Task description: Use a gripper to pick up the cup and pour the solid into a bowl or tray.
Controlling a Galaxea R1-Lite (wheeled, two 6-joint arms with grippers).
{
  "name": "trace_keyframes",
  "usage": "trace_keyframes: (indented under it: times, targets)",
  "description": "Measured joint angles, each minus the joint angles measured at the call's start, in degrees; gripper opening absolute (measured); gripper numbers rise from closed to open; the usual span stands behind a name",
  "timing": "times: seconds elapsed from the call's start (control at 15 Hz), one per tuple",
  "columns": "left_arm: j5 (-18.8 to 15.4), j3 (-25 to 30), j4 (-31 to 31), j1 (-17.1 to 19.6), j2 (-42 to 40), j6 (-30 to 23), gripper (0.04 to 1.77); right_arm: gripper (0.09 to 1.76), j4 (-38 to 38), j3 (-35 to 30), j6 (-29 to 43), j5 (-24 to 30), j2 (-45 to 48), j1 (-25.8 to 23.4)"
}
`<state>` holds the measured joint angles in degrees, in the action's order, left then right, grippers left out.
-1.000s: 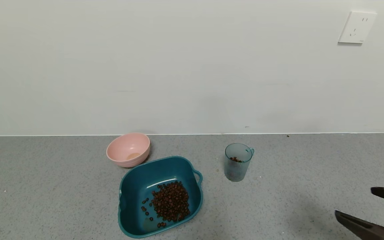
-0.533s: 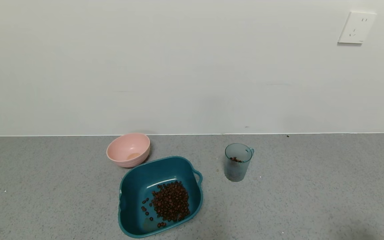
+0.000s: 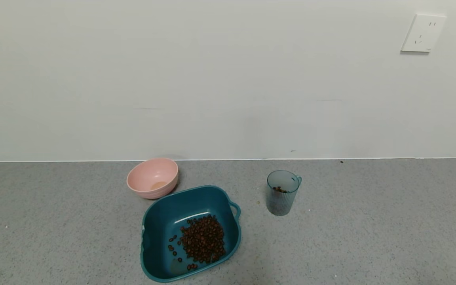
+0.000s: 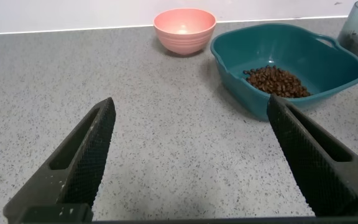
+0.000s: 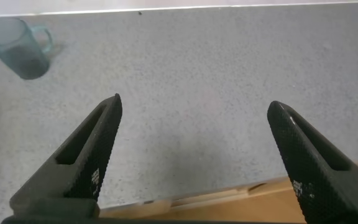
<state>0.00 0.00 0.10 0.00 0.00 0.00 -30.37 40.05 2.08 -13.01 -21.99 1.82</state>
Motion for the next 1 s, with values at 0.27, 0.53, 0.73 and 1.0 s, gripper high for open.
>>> trace_keyframes:
  times: [0.27, 0.53, 0.73, 1.0]
  targets:
    - [0.00, 0.00, 0.00, 0.00, 0.00, 0.00, 1.75, 1.70, 3.80, -5.01, -1.65, 5.38, 6.40, -2.80]
    - [0.00, 0.00, 0.00, 0.00, 0.00, 0.00, 1.75, 1.70, 15.59, -14.25, -1.67, 6.31, 10.20, -2.83]
    - [0.00, 0.00, 0.00, 0.00, 0.00, 0.00, 1.75, 1.70, 19.59, -19.74, -1.60, 7.89, 12.74, -2.45]
    - [0.00, 0.00, 0.00, 0.00, 0.00, 0.00, 1.75, 1.70, 20.81, -25.59, -1.95, 9.33, 17.83, -2.12]
